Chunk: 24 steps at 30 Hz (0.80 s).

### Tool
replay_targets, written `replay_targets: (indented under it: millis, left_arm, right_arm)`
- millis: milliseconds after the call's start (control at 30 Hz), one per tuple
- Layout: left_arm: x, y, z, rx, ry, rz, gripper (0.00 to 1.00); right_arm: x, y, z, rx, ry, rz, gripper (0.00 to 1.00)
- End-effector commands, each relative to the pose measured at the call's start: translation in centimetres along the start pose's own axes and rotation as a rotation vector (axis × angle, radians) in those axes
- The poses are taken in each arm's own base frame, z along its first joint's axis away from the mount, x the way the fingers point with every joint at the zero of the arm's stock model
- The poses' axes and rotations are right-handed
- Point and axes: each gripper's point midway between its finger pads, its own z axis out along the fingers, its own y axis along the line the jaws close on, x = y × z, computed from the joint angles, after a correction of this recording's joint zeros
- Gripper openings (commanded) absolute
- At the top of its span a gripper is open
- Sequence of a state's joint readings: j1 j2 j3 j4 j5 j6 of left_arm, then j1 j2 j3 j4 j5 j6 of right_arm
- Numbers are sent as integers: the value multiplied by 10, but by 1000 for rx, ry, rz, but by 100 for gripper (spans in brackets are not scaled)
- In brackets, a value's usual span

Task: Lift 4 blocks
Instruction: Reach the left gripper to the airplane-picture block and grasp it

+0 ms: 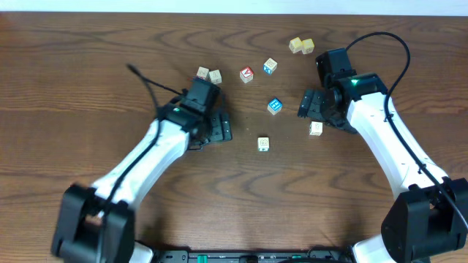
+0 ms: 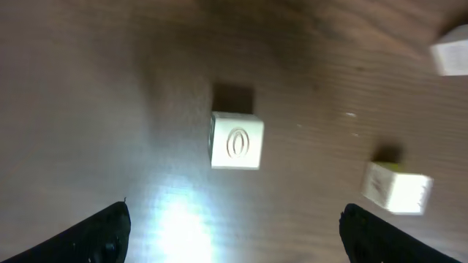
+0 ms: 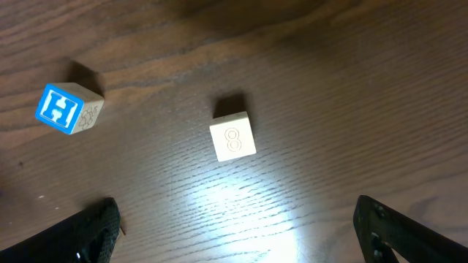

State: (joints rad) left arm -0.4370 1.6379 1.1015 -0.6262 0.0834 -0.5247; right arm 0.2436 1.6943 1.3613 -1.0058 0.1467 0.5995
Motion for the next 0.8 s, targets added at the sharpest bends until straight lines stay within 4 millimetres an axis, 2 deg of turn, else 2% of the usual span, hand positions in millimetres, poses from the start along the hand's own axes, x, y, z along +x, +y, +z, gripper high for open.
replay_targets:
  millis: [0,33,100,200,367,767]
  left_arm:
    - [1,11,24,-73,15,73,89]
    - [0,11,33,-77,22,102,86]
    - [-2,10,40,-74,20,132,85]
    - [-6,7,49,-65,7,158,75]
    - [-8,6,56,-63,4,161,66]
    - [4,8,74,-60,67,156,47]
  right_arm:
    - [-4,-1,-6,-7,-17,23,99]
    - [-4,-1,-6,-7,-17,24,99]
    - [-4,-1,-6,-7,-17,24,99]
    - [-4,-1,-6,-7,-17,24,99]
    - [-4,-1,-6,-7,-17,23,99]
    - [-4,-1,-6,-7,-17,24,99]
